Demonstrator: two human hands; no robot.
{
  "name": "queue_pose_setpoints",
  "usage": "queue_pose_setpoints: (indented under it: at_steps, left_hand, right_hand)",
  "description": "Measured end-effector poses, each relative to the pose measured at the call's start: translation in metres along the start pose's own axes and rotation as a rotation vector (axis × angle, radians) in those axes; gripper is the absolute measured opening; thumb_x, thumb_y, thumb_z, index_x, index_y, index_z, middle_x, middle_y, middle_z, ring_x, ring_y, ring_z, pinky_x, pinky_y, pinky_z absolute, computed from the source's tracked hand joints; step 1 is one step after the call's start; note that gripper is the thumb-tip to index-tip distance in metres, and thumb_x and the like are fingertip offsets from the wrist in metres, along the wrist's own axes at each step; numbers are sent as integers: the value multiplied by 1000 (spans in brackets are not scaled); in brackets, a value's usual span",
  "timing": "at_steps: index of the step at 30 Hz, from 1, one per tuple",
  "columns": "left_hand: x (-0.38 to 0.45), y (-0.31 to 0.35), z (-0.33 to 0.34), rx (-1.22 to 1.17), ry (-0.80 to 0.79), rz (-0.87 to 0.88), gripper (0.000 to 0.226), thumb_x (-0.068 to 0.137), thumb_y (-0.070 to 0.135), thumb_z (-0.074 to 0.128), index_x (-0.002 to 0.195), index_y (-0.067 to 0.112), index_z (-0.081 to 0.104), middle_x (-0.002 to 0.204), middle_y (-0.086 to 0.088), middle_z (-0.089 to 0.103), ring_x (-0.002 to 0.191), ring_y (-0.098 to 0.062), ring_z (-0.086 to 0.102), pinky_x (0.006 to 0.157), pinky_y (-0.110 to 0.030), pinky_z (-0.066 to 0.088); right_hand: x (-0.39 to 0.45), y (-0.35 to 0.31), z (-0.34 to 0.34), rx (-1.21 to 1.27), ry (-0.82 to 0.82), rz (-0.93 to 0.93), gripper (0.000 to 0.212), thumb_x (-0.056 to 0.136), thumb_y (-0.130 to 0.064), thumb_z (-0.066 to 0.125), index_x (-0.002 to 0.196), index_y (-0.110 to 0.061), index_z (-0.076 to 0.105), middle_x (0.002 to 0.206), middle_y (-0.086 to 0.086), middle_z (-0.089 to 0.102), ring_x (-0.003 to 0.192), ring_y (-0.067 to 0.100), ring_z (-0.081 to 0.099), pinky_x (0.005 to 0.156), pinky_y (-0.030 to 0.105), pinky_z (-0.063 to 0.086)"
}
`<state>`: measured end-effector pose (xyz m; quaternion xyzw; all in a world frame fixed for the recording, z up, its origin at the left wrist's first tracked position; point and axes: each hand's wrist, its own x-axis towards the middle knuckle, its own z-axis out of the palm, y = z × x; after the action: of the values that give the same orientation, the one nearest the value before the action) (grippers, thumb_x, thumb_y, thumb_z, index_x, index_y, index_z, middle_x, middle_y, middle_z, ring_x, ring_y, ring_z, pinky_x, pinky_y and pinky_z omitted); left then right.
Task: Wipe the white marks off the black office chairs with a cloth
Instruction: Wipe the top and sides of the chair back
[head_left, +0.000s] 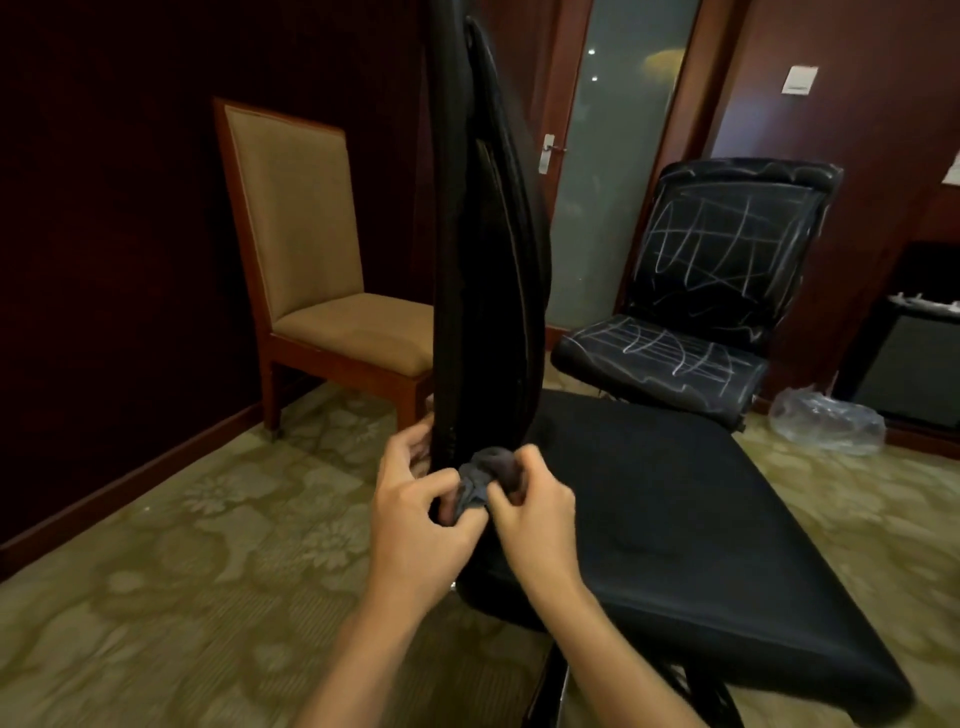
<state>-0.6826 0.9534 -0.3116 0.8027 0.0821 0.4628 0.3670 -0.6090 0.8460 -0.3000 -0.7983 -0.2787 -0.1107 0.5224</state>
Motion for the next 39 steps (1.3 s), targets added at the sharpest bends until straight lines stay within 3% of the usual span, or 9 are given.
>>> queue_pose_setpoints:
  at_steps: [3,8,14,22,27,30,33,37,39]
  left_hand:
    - [-20,8,-8,24,-56,-9,16,72,6,80,64,6,66,131,11,46,124,17,38,95,0,30]
    - [-34,38,-13,-65,-36,-10,3,83,20,78,84,21,76,115,19,54,111,6,53,89,-5,39]
    - [-41,61,-7,17,-86,15,23,83,41,65,85,18,73,103,19,53,92,2,57,75,-13,47]
    - [-58,70,8,130,-100,0,15,81,40,71,84,26,64,107,16,39,95,-6,53,74,-19,46]
    - [-14,94,2,66,35,-11,16,86,42,68,82,27,65,123,5,47,107,-9,51,78,-19,44]
    - [-8,99,3,133,11,-30,21,82,37,74,76,29,55,125,3,46,105,-11,51,72,-11,34]
    - [-29,76,7,211,-83,-16,15,76,32,78,85,25,68,135,-1,48,116,-17,53,84,-17,39]
    - [-33,55,9,154,-38,-21,13,75,27,78,79,20,68,125,-3,53,109,-19,57,81,-22,44]
    - [-20,60,5,158,-21,-31,13,79,30,75,81,20,67,115,-1,51,99,-19,57,76,-29,48]
  right_hand:
    - [-11,-8,-10,62,73,12,16,86,-13,68,79,-15,53,64,-6,54,59,3,53,55,22,41]
    - [-11,-26,-49,115,218,-54,16,86,-13,68,79,-18,55,66,2,55,60,8,52,55,22,41]
    - [-48,3,-56,263,224,82,17,92,-5,61,90,-21,57,79,-3,63,72,7,61,67,28,50]
    - [-52,7,-68,156,100,246,6,90,-8,63,89,-13,59,85,12,65,85,33,64,81,58,54]
    - [2,-44,-104,143,312,53,8,90,-10,63,87,-15,57,78,4,62,74,19,62,70,44,53]
    - [2,-44,-97,95,293,-6,10,90,-9,62,89,-17,56,80,2,62,73,15,62,65,35,52]
    - [-28,-23,-69,95,248,58,16,91,-4,62,92,-20,57,83,-4,63,74,1,62,64,18,49]
    - [-47,-11,-39,71,158,160,10,91,-13,65,88,-20,57,78,-1,65,72,5,63,67,37,55]
    - [-34,-20,-42,15,245,124,15,89,-14,66,81,-17,54,69,-1,59,64,6,57,64,42,50]
